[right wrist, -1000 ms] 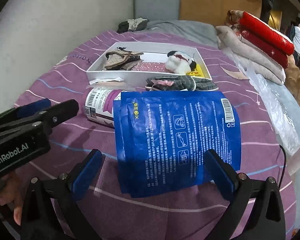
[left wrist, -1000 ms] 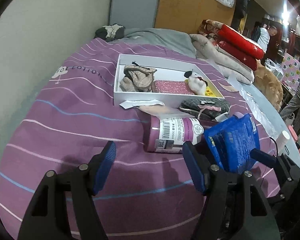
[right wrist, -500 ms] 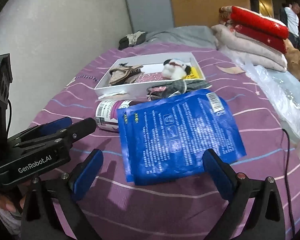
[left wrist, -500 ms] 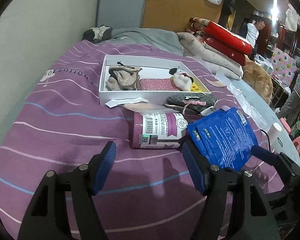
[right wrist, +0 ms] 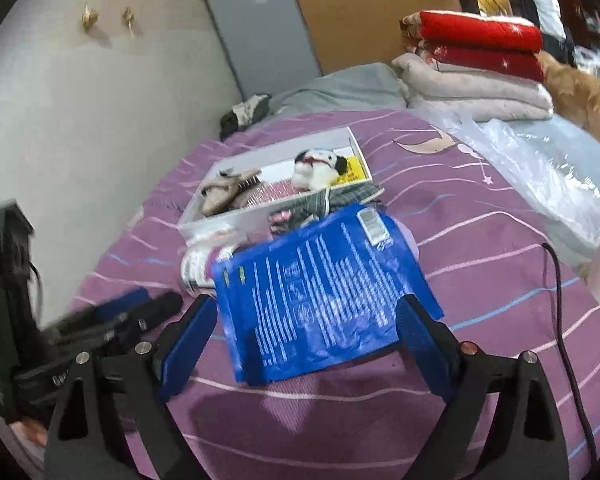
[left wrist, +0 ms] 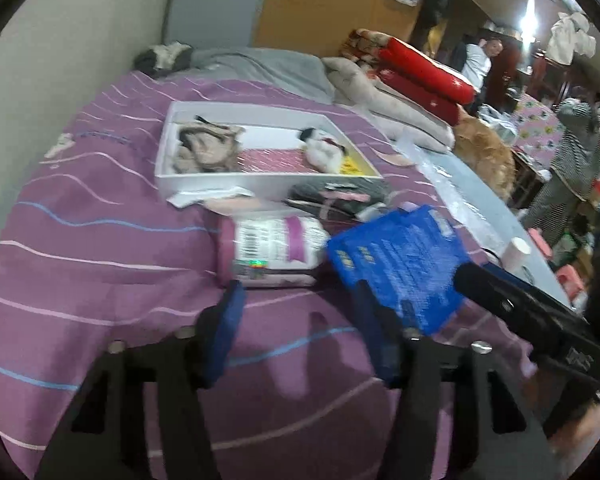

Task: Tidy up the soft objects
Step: 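Grasp one blue printed packet with the right gripper and lift it, then grasp the second blue packet with the left gripper while the right gripper holds its packet, then carry both blue packets over the white tray with both grippers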

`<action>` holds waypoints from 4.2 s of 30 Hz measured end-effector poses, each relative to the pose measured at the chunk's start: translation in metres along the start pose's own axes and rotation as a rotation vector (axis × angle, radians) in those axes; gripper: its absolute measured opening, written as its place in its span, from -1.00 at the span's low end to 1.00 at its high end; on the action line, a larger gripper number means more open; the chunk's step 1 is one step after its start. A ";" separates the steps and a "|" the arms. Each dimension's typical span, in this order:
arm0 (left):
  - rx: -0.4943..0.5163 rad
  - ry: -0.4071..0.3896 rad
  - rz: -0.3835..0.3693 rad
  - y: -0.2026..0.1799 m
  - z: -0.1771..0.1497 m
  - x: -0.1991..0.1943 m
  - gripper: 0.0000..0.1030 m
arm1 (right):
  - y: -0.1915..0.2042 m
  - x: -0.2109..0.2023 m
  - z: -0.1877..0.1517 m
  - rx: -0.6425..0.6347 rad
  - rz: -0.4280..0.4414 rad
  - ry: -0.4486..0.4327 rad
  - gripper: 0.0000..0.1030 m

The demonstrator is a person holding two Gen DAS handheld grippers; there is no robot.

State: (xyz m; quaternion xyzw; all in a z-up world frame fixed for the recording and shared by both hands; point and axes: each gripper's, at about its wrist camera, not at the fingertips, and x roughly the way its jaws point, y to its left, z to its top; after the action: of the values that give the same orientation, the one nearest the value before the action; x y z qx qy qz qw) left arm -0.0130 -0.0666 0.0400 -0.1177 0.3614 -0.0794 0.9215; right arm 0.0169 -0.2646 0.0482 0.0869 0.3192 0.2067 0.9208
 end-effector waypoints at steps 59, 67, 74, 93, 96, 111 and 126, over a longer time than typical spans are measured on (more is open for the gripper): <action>0.004 0.178 0.020 -0.017 -0.018 0.044 -0.29 | -0.018 0.019 -0.008 0.124 0.152 0.067 -0.87; 0.002 0.179 0.017 -0.016 -0.017 0.044 -0.29 | -0.022 0.017 -0.005 0.087 0.059 0.073 -0.87; 0.002 0.178 0.018 -0.016 -0.018 0.044 -0.28 | -0.026 0.020 -0.007 0.061 -0.036 0.079 -0.87; -0.047 0.182 -0.098 -0.020 0.001 0.053 0.11 | -0.034 0.036 -0.017 0.072 -0.061 0.115 -0.87; -0.058 0.202 -0.123 -0.023 0.006 0.062 0.09 | -0.036 0.036 -0.017 0.081 -0.050 0.114 -0.87; -0.014 0.234 -0.155 -0.047 0.004 0.068 -0.61 | -0.046 0.040 -0.020 0.127 -0.011 0.122 -0.86; 0.053 0.209 -0.089 -0.059 -0.005 0.056 -0.72 | -0.036 0.040 -0.020 0.076 -0.050 0.125 -0.85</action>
State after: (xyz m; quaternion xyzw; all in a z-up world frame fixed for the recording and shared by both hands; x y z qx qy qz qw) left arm 0.0202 -0.1369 0.0162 -0.1003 0.4478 -0.1416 0.8771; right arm 0.0446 -0.2789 -0.0004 0.1005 0.3858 0.1764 0.9000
